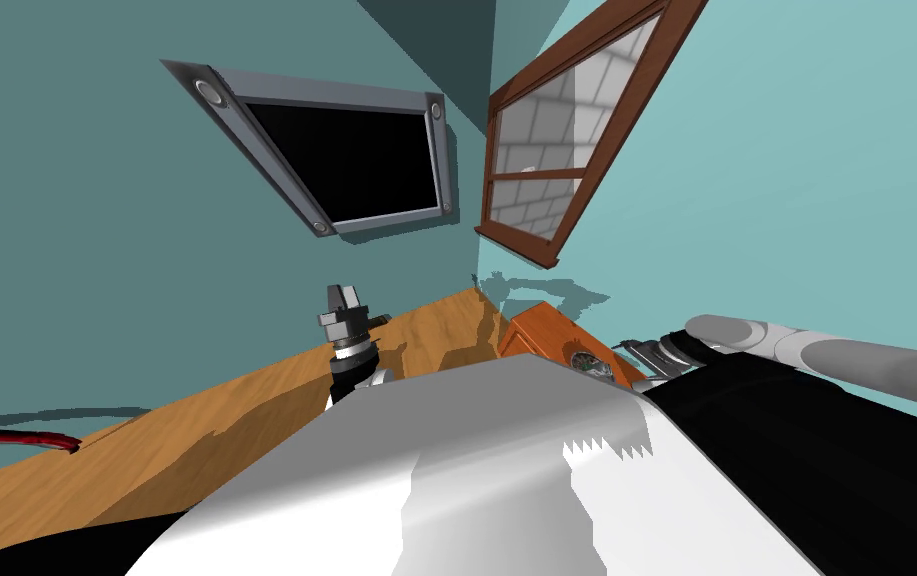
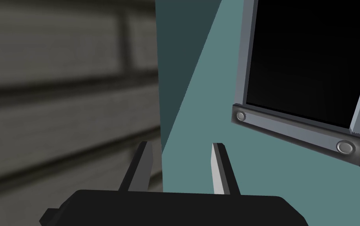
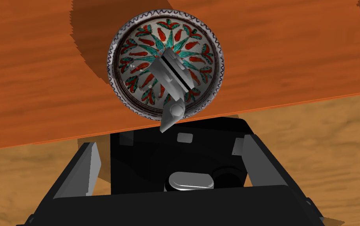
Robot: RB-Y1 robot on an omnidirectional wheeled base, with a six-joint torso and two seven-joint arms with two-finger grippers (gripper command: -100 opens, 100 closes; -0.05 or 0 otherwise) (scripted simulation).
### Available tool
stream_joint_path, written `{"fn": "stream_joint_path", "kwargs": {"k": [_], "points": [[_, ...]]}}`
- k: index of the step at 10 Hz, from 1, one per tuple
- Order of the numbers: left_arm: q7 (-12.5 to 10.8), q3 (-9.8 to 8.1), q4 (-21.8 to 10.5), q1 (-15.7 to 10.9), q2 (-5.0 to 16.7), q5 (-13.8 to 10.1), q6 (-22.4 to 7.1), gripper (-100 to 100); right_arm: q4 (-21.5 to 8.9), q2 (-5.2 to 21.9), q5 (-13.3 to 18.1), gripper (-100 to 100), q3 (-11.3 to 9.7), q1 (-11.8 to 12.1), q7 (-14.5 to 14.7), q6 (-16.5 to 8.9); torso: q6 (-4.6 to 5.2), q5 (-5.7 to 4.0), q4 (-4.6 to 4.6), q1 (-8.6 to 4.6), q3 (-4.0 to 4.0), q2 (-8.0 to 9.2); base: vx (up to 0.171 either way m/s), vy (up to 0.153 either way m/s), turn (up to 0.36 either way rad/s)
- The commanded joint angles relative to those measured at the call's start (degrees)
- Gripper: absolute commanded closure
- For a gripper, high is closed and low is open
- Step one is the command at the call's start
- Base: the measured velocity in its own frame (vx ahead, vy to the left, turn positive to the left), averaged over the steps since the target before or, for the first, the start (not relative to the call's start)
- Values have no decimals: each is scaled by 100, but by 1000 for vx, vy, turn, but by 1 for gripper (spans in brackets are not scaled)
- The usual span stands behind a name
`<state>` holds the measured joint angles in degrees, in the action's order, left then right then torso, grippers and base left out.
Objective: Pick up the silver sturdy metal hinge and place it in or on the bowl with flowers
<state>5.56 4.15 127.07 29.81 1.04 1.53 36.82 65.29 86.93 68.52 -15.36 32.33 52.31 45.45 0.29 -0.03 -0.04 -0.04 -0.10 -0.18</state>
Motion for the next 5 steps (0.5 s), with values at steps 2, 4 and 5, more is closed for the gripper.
{"fn": "stream_joint_path", "kwargs": {"k": [2, 4, 5], "points": [[0, 0, 0, 0, 0, 0, 0, 0, 0, 0, 0, 0, 0, 0, 0, 0, 0, -1, 0, -2, -1, -2, 0, 0, 0], [0, 0, 0, 0, 0, 0, 0, 0, 0, 0, 0, 0, 0, 0, 0, 0, 0, -1, -1, -3, -2, -3, 0, 0, 0], [0, 0, 0, 0, 0, 0, 0, 0, 0, 0, 0, 0, 0, 0, 0, 0, 0, -1, -1, -3, -2, -3, 0, 0, 0]]}}
